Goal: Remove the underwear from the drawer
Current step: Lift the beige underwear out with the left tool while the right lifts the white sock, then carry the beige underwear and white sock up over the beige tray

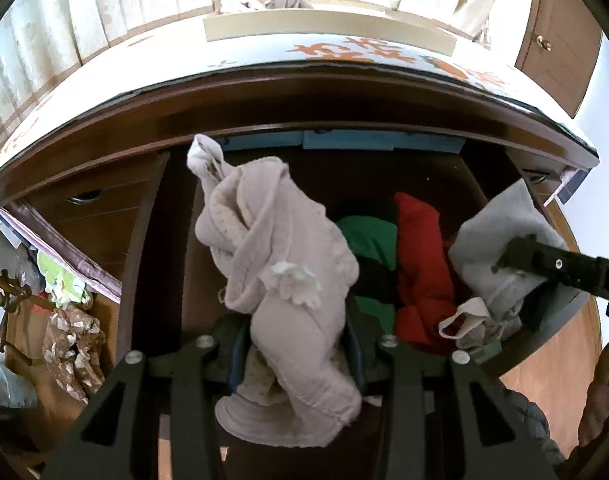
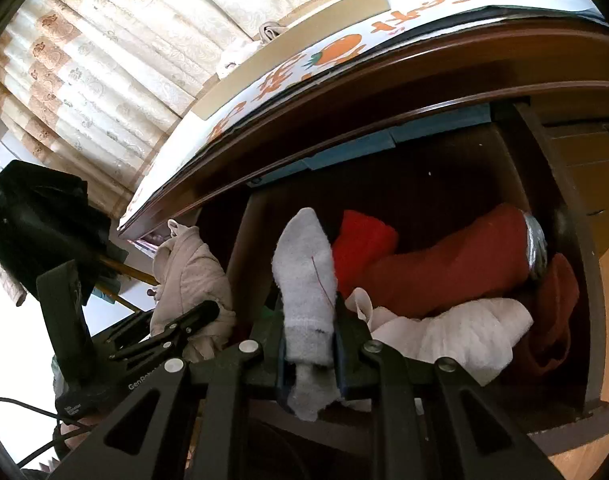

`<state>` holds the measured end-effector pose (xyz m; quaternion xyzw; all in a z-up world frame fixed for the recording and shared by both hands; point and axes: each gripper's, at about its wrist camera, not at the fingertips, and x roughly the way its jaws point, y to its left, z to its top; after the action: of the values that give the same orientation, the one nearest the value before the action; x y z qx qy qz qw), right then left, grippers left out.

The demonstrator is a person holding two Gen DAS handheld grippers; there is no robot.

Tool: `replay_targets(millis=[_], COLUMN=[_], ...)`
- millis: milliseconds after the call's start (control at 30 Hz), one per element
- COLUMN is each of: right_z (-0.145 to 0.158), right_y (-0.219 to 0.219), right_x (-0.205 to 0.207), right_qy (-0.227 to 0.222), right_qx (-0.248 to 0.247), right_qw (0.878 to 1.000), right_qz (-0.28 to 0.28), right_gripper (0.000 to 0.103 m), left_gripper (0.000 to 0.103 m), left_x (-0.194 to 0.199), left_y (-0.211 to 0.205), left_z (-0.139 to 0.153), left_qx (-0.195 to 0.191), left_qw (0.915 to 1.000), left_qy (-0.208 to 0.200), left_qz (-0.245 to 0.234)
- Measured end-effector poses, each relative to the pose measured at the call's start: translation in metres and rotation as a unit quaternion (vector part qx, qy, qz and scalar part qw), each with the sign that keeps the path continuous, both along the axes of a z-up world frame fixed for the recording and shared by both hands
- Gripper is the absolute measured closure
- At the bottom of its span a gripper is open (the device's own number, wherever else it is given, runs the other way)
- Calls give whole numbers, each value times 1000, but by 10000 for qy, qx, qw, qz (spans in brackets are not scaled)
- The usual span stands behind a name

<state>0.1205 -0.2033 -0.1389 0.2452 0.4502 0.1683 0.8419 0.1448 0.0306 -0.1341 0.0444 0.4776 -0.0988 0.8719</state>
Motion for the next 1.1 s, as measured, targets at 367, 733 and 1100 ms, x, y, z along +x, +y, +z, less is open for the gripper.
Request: replay_targets(millis=[367,733,1100], right_z=[0,14,35], right_y=[-6,-19,-30], right_x=[-10,-22,-19], right_qy=[91,-90,-387], right_qx=[42,-59,-120], right_qw=[9998,9989,9964], right_qz=[-167,-457,-740], right_gripper=[83,83,83], left_gripper=[64,64,64], left_x=[-20,-30,-19], left_y=[12,-8,-43], left_z=[12,34,53], left_qx=[-53,-353,-551], left_qw=[9996,9959,9883], left_qy=[-274,-574,-767], left_qz=[-104,-604,-1200])
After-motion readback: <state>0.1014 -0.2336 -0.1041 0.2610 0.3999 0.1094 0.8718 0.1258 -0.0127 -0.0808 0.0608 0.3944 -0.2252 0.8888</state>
